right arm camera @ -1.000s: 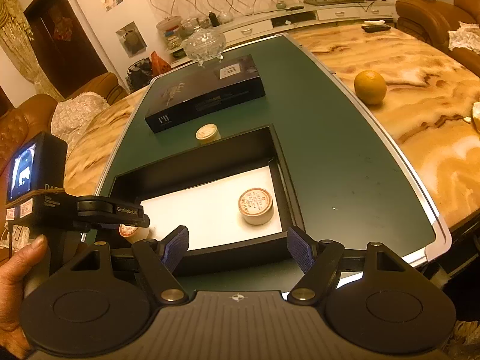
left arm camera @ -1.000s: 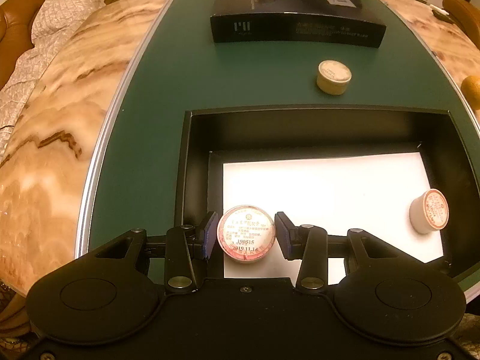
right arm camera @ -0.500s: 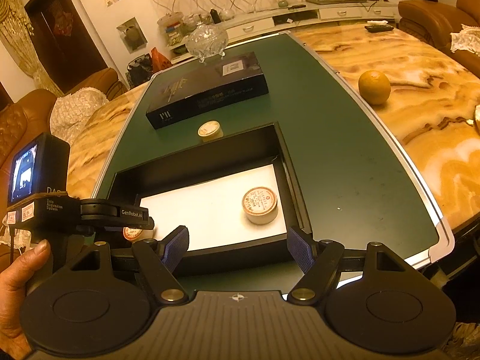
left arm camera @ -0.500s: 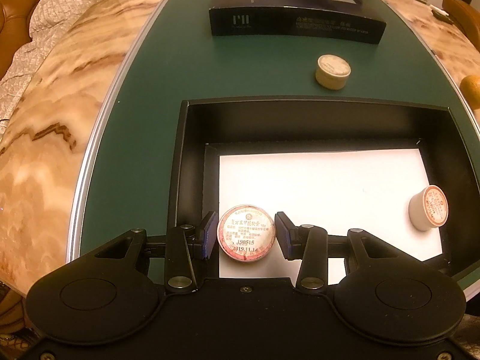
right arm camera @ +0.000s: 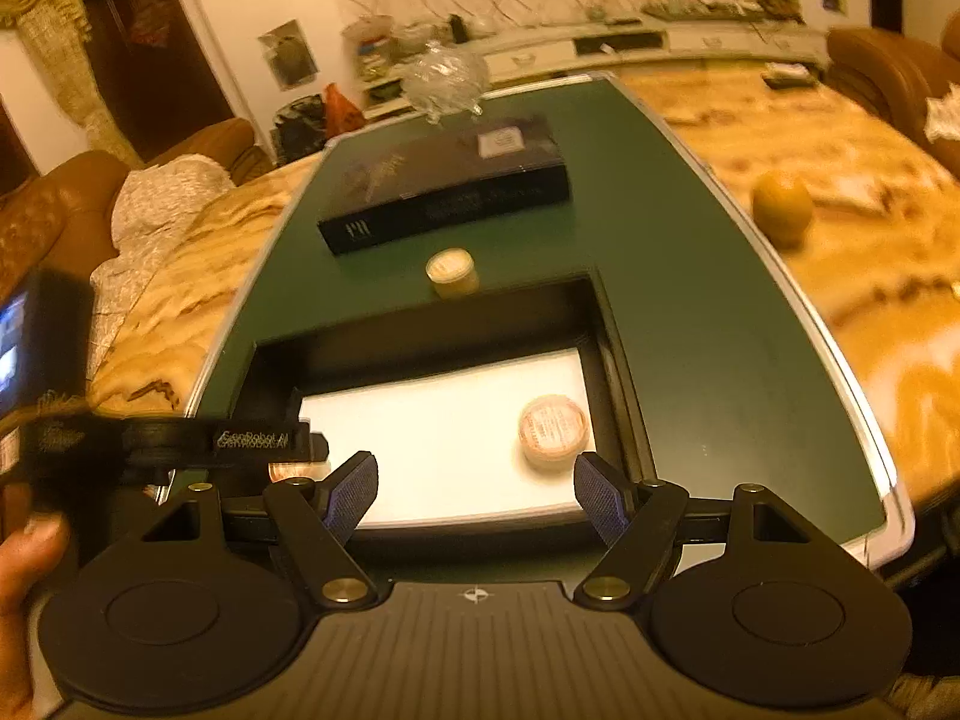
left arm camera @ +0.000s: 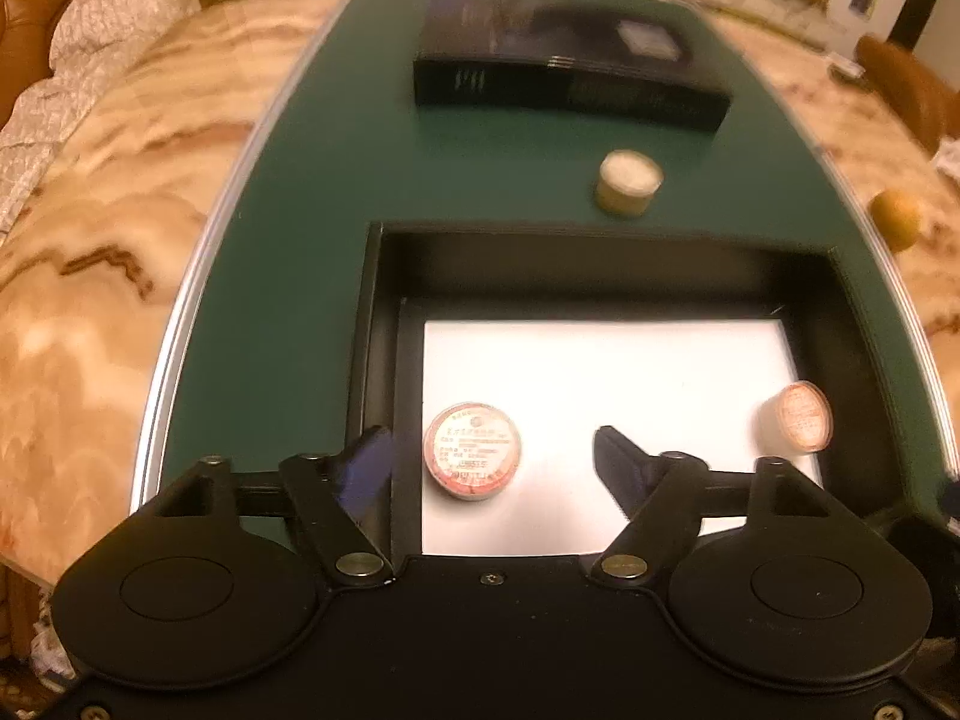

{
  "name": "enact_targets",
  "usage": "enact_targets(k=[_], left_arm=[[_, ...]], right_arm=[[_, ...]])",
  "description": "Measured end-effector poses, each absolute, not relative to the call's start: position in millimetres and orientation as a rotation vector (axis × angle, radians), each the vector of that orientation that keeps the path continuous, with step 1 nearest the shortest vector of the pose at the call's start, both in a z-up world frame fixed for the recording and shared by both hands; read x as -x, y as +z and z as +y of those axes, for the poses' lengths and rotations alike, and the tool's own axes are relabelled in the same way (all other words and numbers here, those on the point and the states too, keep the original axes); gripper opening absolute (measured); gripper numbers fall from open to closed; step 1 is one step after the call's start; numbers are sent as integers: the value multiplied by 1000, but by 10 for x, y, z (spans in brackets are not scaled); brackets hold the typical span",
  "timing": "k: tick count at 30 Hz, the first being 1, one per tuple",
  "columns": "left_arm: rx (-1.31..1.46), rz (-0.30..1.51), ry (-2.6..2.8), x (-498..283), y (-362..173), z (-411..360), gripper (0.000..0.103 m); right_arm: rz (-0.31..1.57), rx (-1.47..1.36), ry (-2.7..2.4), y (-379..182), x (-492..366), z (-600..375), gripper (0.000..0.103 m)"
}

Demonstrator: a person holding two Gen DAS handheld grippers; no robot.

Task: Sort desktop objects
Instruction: 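Carry the red-labelled tin into the tray and open the left tool, then grasp the last plain cream tin with the right tool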

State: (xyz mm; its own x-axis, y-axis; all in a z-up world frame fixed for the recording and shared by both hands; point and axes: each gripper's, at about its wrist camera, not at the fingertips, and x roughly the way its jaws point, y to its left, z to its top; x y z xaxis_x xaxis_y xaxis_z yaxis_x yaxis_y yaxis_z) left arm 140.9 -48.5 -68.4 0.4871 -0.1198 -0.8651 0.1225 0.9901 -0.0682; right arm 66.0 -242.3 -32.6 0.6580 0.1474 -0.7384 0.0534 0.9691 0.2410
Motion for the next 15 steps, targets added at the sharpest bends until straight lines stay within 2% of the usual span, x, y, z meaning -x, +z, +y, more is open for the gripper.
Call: enact_targets(k=[2,3,8,15], left_arm=[[-18,1019,-132,-1323,-582,-472,100],[-27,997,-121,-1280,-529,-457,101],[7,977,-96,-1237,-418,-298,101],[31,1024,-37,-1323,-566,-65,102]], right_arm=[[839,-217,63,-252,-786,-2384,93],[829,-202,68,-218,-862,-2368,95],[822,-124,80,-133,-1358,-2247,95],[916,-181,125,-358,-2215,-2169,95]])
